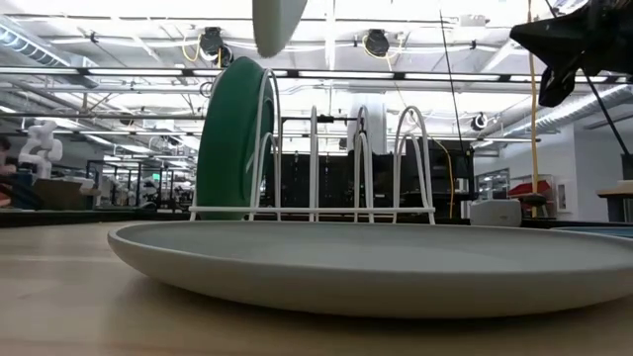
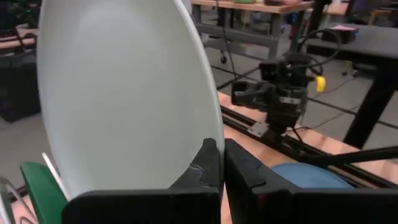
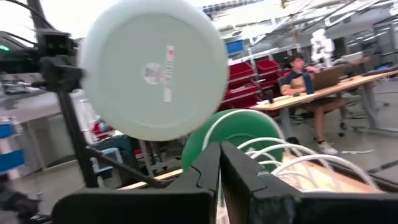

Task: Sort dishes
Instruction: Put the light blue plate in the dish rack

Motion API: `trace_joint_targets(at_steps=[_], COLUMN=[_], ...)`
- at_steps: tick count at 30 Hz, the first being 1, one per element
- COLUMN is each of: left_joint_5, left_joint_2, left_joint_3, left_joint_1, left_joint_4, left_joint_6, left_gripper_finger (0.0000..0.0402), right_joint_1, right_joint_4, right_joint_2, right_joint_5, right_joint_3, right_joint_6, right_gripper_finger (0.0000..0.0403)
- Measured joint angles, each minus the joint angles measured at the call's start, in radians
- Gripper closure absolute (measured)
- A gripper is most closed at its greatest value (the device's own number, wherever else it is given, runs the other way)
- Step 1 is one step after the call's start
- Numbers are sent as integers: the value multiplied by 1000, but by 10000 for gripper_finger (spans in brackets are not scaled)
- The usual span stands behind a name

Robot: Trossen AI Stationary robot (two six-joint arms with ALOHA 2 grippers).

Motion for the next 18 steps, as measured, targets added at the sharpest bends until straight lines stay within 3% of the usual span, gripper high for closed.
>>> trace_joint_targets(at_steps=[4,11,14,18], left_joint_5=[43,327,332,353], left_joint_2=[2,2,-18,-73], left_joint_3=[-52,-154,-156,-156], left_joint_1=[-3,-9,8,58], left_joint_4=[145,872,928,854], left_joint_6=[81,763,901,872], left_gripper_finger=[402,402,402,402], right_joint_1=[0,2,2,2], right_joint_4=[0,0,-1,-10], right_joint_2=[0,0,0,0], right_joint_5=[-31,-74,-83,-103], right_joint_3=[0,0,0,0], right_joint_6=[19,45,45,49], right_gripper_finger=[394,394,394,394])
